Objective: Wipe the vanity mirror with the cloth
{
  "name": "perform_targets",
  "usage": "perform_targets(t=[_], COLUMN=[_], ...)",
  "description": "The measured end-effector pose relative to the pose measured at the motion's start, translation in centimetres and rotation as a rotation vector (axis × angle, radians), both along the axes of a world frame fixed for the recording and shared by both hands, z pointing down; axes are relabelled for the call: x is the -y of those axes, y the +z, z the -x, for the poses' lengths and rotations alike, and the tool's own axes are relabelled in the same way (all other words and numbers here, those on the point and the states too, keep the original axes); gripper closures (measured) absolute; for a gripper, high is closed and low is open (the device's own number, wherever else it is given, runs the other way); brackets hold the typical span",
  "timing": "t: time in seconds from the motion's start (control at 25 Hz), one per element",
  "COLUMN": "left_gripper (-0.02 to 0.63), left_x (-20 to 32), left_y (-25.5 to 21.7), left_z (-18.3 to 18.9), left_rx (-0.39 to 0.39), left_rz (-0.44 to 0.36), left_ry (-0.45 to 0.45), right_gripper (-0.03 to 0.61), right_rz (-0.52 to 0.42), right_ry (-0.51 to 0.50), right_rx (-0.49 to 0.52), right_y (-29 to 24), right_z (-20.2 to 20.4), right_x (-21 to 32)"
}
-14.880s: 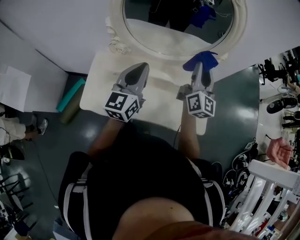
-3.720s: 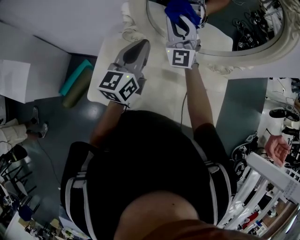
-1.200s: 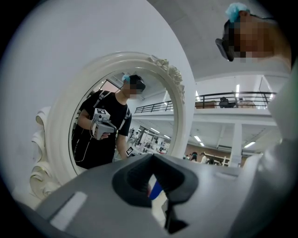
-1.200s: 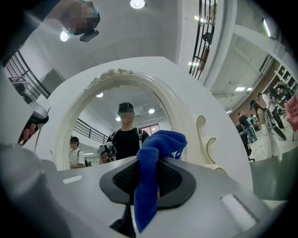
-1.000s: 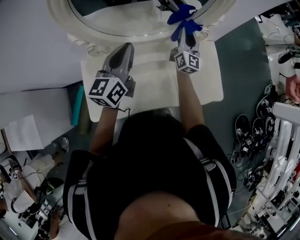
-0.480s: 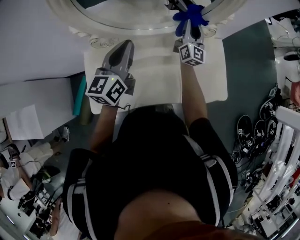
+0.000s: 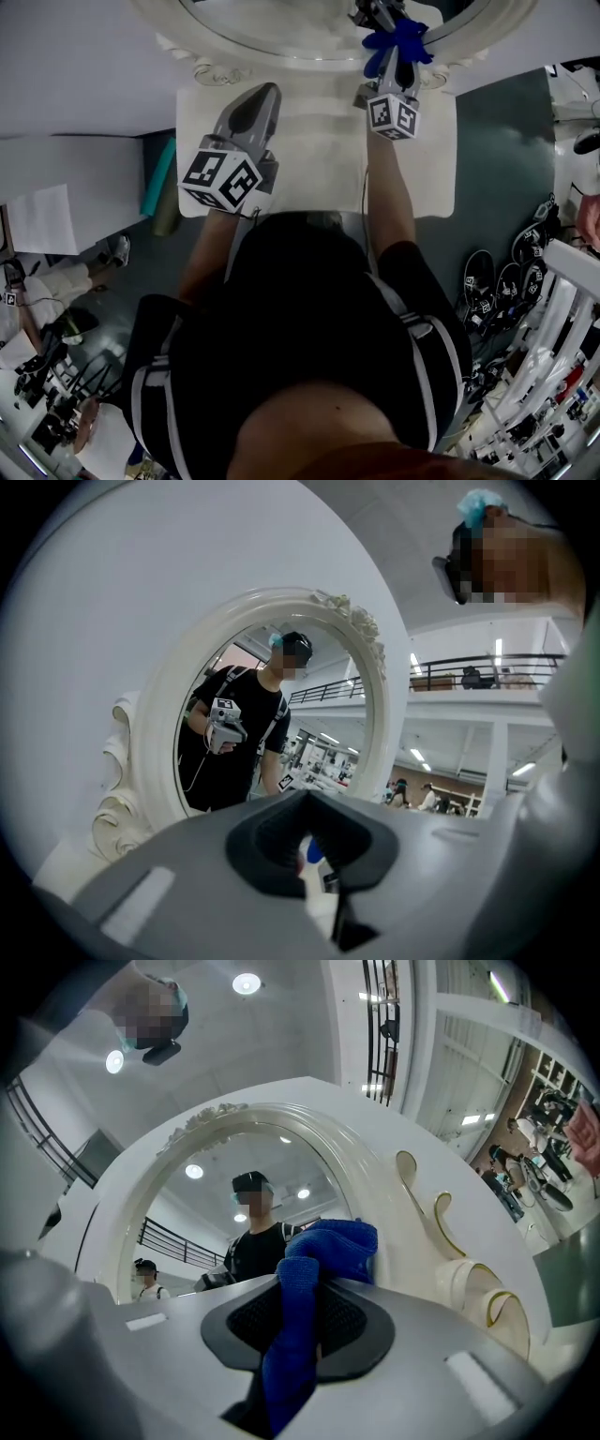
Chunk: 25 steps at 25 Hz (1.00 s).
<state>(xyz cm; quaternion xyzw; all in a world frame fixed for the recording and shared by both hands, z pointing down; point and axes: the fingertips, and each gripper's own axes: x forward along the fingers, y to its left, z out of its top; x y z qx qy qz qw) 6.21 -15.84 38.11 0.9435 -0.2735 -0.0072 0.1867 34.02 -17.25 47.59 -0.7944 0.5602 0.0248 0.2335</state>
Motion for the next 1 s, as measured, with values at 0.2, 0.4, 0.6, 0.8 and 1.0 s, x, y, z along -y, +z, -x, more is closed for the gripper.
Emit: perform_targets(t=[0.2, 0.4, 0.6, 0.8, 1.0], left_gripper=[0.603, 0.603, 0.603, 0.603, 0.603], left_x=[0.4, 0.2, -0.1, -0.4, -0.3], left_y=[-0.2, -0.3, -0.5, -0.9, -1.4], left_z=[0.5, 0.7, 1.6, 2.7, 3.9], left_rx=[-0.008, -0.017, -0.031, -0.053, -0.073], left_rz=[-0.008, -0.016, -0.02, -0.028, -0.037], left_ry=[-0.032, -0.056, -0.087, -0.123, -0.16], right_gripper=[0.5, 0.5, 0.5, 0.5, 0.5], right_rz=[-0.014, -0.013, -0.021, -0.036, -0.029], right_ry=[-0.071, -0.139, -0.203, -0.253, -0.309], right_rx=[-0.102, -0.23, -0.331, -0.383, -0.476], right_y=[-1.8, -3.8, -5.7, -7.2, -8.2], right_z=[2.0, 4.4, 6.6, 8.5, 10.3], right_x=[1.0, 2.0, 2.9, 3.7, 4.6])
